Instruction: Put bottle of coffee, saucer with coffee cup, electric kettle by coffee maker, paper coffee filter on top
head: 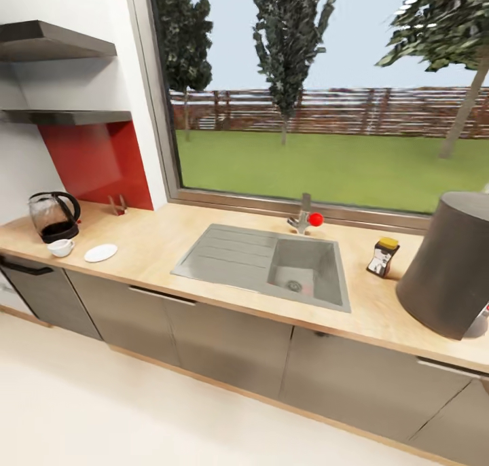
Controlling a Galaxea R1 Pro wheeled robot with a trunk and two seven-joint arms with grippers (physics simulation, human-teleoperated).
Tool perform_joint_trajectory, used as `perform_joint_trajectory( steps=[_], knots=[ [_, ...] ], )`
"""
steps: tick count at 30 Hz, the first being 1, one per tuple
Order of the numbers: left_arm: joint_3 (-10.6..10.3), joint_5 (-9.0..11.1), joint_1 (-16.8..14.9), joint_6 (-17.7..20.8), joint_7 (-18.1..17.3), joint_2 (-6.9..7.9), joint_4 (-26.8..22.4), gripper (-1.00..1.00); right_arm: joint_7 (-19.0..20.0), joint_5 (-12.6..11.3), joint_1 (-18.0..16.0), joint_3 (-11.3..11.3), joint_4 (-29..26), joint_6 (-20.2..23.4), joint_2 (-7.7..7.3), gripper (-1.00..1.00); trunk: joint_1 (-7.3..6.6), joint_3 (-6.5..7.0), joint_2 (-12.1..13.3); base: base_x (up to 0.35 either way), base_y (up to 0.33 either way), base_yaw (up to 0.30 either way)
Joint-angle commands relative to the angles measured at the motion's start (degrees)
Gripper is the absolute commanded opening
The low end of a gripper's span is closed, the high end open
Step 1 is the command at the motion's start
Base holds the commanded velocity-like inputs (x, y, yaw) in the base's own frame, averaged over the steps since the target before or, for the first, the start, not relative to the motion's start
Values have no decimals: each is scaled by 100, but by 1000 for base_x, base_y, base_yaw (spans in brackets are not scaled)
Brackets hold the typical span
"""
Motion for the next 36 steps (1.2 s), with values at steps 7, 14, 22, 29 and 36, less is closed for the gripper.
perform_joint_trajectory(
  steps=[7,14,22,29,36],
  knots=[
    [40,-34,1,-17,-9,11,-6,100,15,-60,-5,35,5,-24,-4,100,4,14,-11,95,304,275],
    [41,-33,-7,-16,-18,26,-14,100,15,-67,-5,35,0,-24,-4,100,4,41,-11,178,300,265],
    [47,-33,-14,13,2,27,-15,100,15,-67,-5,35,5,-23,-4,100,4,81,-11,214,289,199],
    [48,-33,-16,34,15,14,-29,100,7,-61,-5,35,6,-22,-4,100,4,114,-11,239,256,126],
    [48,-38,-17,25,16,10,-33,100,7,-60,-5,35,6,-23,-4,100,4,118,-11,245,249,14]
  ],
)
